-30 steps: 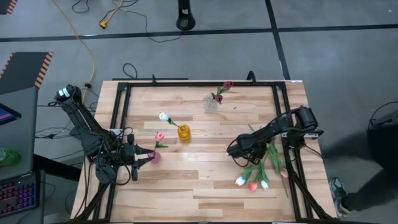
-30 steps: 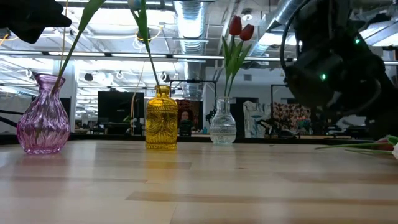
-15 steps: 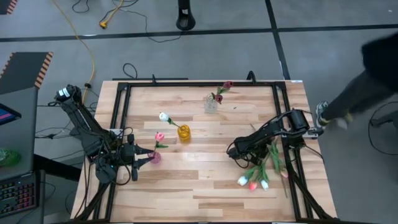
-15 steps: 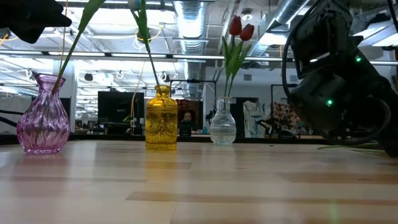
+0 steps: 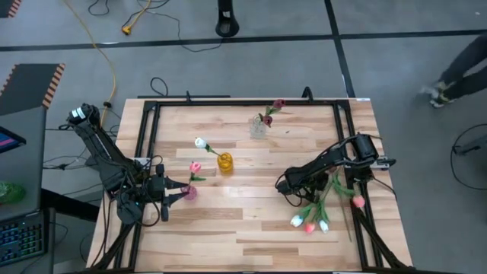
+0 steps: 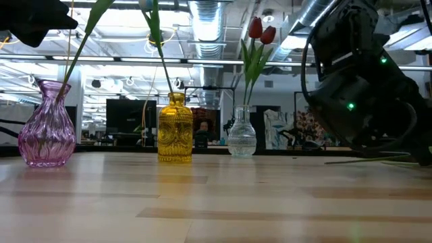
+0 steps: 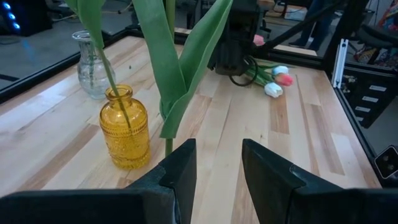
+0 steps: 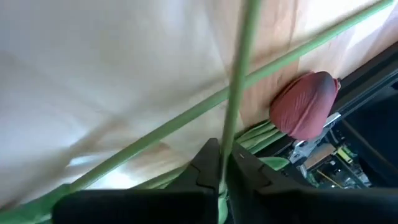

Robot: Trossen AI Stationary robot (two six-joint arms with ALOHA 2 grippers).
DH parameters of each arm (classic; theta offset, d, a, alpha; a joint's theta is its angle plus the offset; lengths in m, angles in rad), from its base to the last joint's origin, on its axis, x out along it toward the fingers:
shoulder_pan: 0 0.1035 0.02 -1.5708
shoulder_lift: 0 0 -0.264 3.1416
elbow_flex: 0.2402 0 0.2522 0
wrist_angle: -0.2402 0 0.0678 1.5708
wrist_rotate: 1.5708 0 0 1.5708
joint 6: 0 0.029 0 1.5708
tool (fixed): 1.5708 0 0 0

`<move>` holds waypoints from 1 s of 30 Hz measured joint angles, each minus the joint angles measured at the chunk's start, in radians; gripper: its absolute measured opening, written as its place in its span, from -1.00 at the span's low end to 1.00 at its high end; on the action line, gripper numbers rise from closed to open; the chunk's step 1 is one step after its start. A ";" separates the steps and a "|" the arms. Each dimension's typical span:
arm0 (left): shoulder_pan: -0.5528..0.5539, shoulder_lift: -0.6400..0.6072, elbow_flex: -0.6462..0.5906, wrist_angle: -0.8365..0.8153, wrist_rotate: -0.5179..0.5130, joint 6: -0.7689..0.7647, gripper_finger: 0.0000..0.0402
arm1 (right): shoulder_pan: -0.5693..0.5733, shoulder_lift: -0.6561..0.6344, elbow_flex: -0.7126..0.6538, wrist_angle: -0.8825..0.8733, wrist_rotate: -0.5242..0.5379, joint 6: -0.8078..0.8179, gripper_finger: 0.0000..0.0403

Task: Sort flowers into vase by color
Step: Put the pink flower into the purple vase

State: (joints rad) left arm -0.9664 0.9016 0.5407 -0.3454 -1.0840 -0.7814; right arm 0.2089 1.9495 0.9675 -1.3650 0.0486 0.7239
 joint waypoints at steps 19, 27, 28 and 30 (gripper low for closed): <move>0.000 0.000 0.000 0.004 0.001 0.000 -0.42 | 0.015 0.000 0.352 -0.182 0.006 -0.228 -0.84; 0.000 0.000 0.000 0.004 0.001 0.001 -0.42 | 0.064 0.000 0.568 0.000 0.010 -0.412 -0.80; 0.000 0.000 0.000 0.004 0.001 0.001 -0.42 | 0.073 0.000 0.586 0.044 0.010 -0.456 -0.81; 0.000 0.000 0.000 0.004 0.001 0.001 -0.42 | 0.094 0.000 0.611 0.139 0.010 -0.566 -0.82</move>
State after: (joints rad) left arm -0.9665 0.9016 0.5407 -0.3416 -1.0832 -0.7807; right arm 0.3028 1.9495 1.5787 -1.2264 0.0582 0.1577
